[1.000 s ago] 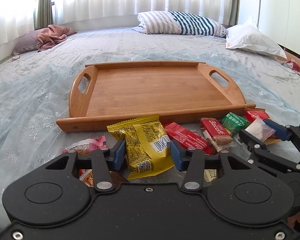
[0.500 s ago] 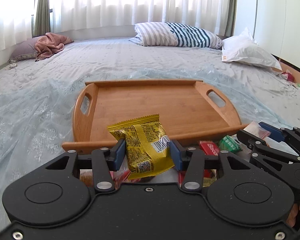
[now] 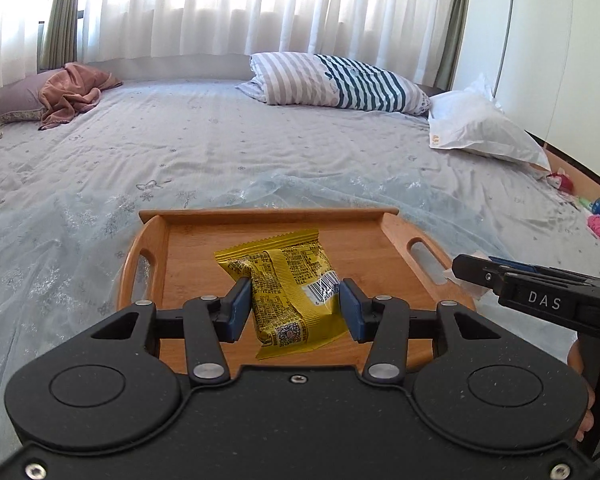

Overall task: Organize snacks
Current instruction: 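Carry the yellow bag and white packet over the wooden tray with both tools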

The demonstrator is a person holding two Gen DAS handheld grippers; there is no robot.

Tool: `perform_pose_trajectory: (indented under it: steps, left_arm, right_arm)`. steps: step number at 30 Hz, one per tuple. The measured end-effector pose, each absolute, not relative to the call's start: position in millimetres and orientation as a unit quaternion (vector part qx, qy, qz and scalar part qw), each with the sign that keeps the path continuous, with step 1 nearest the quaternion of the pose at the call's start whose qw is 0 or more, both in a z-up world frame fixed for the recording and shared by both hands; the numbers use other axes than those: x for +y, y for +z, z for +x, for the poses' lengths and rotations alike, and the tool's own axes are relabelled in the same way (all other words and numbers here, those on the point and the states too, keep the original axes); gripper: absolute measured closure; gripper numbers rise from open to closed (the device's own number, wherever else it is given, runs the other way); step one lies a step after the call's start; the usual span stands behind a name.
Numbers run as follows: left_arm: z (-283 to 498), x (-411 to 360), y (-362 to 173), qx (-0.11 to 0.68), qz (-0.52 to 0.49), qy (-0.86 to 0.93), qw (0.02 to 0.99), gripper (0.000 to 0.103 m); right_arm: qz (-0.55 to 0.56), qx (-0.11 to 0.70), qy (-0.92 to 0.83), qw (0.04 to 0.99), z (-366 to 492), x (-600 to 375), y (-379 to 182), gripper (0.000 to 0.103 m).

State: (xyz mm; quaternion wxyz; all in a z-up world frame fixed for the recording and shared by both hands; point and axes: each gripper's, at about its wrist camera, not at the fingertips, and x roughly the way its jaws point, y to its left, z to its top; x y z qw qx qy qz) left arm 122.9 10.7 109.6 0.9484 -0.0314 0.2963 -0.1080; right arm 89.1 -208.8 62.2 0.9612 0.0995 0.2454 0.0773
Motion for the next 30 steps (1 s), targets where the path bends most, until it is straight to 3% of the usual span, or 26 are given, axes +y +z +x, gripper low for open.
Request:
perform_pose_trajectory:
  steps: [12,30]
  left_arm:
    - [218.4,0.7,101.3,0.334,-0.038,-0.119,0.934,0.058]
    - [311.9,-24.2,43.5,0.387,-0.02,-0.114,0.915,0.058]
  right_arm:
    - [0.127,0.304,0.088,0.94,188.4,-214.2,70.4,0.055]
    - [0.18,0.36,0.044,0.914,282.3,-212.3,19.8,0.057]
